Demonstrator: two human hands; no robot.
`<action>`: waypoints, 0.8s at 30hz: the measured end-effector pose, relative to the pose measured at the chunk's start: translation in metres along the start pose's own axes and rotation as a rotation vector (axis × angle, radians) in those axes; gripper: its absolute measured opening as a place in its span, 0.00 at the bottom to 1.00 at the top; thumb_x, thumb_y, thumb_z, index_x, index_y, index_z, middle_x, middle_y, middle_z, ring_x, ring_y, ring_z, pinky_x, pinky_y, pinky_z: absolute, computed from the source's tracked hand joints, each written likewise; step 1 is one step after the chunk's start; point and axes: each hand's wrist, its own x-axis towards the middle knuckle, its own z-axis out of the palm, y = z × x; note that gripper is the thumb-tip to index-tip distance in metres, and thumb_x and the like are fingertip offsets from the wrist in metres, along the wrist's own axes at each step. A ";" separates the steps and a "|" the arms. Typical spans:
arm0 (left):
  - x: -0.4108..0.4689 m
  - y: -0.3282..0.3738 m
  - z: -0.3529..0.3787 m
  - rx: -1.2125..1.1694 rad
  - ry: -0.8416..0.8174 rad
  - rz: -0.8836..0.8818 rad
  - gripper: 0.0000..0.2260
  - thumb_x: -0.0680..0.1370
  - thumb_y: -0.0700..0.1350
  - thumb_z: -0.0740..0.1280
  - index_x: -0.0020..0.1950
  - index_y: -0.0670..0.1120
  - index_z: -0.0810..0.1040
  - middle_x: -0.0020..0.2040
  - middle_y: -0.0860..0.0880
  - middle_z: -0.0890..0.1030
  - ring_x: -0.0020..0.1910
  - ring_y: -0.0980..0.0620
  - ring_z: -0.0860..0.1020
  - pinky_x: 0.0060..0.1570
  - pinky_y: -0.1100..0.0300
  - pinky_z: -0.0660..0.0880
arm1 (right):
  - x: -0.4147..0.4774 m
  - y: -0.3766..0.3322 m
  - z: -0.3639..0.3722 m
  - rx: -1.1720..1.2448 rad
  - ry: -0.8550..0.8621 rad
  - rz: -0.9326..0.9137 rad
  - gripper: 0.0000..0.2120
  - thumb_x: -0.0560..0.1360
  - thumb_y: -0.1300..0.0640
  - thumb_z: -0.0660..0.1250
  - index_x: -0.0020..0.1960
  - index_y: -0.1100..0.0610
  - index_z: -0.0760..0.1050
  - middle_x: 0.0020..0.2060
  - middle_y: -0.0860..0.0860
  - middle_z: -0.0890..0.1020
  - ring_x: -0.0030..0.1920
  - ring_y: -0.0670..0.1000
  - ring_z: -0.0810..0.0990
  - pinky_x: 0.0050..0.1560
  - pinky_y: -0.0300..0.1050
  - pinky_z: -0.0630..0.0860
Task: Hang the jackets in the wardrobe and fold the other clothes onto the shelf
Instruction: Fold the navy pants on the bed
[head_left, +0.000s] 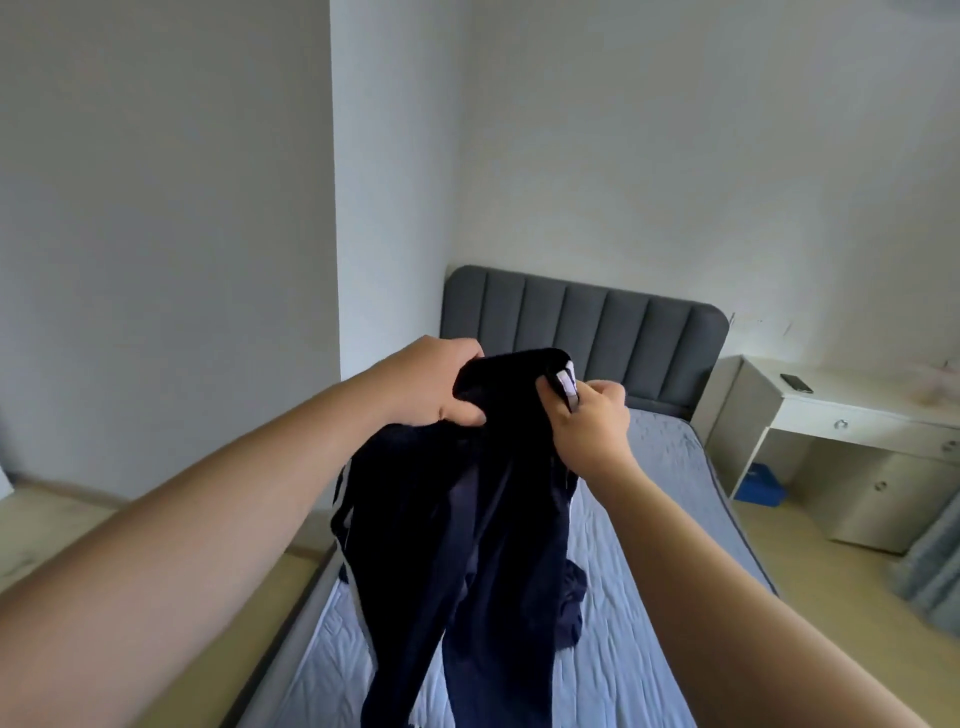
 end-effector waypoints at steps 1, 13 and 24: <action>-0.002 0.000 0.001 0.039 -0.032 -0.004 0.29 0.64 0.59 0.81 0.58 0.59 0.70 0.45 0.57 0.79 0.41 0.56 0.80 0.38 0.59 0.78 | 0.002 -0.002 -0.001 0.033 0.022 -0.001 0.25 0.79 0.39 0.64 0.29 0.51 0.64 0.41 0.49 0.72 0.41 0.53 0.73 0.45 0.51 0.71; -0.004 -0.051 -0.006 -0.106 0.160 -0.250 0.05 0.81 0.48 0.65 0.46 0.52 0.77 0.43 0.51 0.81 0.43 0.49 0.79 0.41 0.55 0.73 | 0.022 -0.024 -0.041 0.423 0.165 -0.017 0.05 0.79 0.46 0.68 0.46 0.45 0.80 0.39 0.51 0.84 0.37 0.48 0.82 0.38 0.46 0.80; 0.030 0.006 -0.050 -0.525 0.789 0.023 0.04 0.80 0.48 0.69 0.51 0.55 0.84 0.35 0.69 0.78 0.37 0.67 0.74 0.38 0.77 0.67 | 0.049 -0.044 -0.080 0.534 0.399 0.010 0.12 0.81 0.53 0.65 0.64 0.51 0.76 0.52 0.48 0.81 0.50 0.49 0.81 0.50 0.46 0.79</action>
